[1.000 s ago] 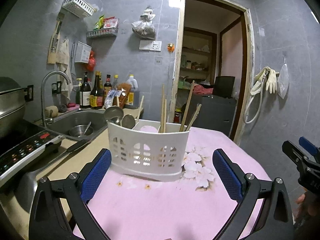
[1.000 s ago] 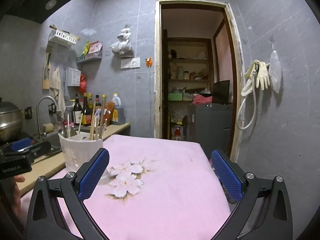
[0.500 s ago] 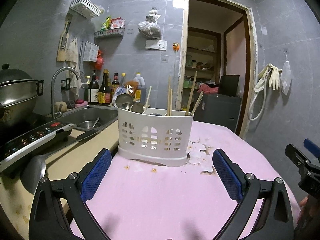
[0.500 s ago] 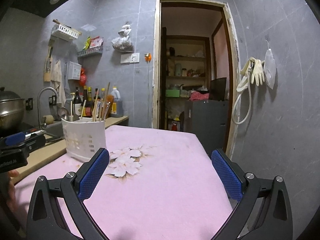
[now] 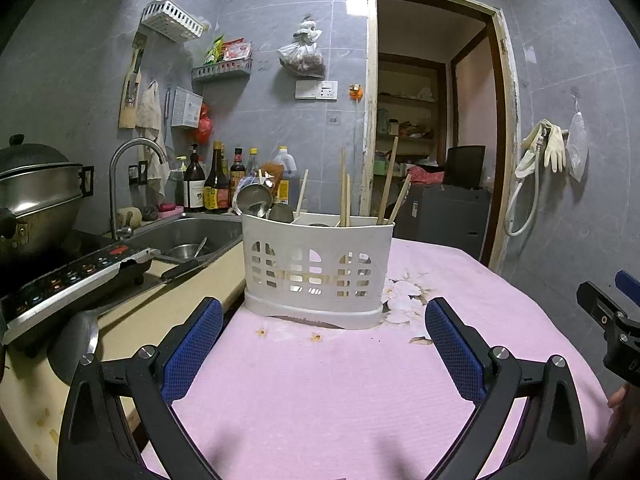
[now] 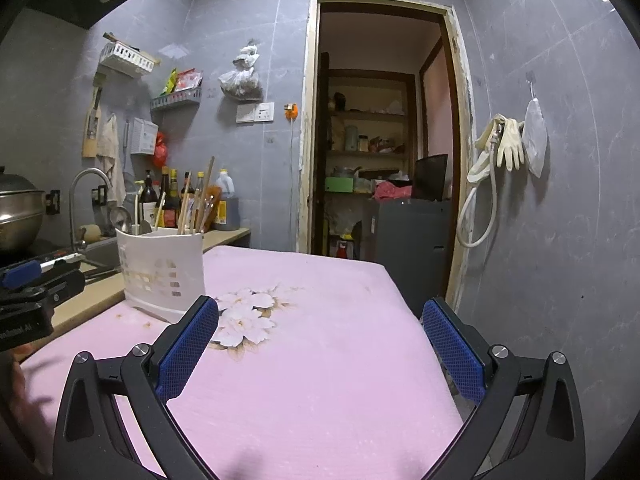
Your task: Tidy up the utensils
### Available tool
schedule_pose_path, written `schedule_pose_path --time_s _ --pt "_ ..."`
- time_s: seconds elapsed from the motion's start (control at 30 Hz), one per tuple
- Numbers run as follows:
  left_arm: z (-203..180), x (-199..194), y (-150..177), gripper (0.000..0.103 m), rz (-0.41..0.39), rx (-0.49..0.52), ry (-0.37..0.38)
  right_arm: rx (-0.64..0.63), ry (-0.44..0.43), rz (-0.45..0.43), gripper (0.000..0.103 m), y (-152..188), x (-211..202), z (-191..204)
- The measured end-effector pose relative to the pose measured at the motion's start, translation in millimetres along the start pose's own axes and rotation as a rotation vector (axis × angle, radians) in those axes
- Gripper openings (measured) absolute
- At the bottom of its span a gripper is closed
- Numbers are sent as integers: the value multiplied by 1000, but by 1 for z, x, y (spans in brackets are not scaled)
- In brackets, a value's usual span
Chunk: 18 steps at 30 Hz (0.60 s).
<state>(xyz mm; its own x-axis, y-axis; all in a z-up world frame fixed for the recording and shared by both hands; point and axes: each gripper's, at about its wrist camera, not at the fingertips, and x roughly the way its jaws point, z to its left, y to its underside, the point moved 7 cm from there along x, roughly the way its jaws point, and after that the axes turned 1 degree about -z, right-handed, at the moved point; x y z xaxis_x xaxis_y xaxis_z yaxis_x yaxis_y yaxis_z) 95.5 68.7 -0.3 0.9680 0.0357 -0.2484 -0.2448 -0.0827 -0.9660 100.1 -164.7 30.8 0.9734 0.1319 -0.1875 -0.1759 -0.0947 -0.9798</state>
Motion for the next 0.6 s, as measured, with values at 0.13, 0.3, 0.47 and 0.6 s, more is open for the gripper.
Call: schedule_pose_path --time_s 0.13,0.3,0.47,0.6 --pt "1 0 0 99 2 1 -1 5 2 4 103 0 1 -2" --pt "2 0 1 99 3 0 1 5 3 4 103 0 1 -1" --pt "2 0 1 99 5 1 2 5 2 5 103 0 1 -1" --pt "2 0 1 99 3 2 0 7 4 5 103 0 1 -1"
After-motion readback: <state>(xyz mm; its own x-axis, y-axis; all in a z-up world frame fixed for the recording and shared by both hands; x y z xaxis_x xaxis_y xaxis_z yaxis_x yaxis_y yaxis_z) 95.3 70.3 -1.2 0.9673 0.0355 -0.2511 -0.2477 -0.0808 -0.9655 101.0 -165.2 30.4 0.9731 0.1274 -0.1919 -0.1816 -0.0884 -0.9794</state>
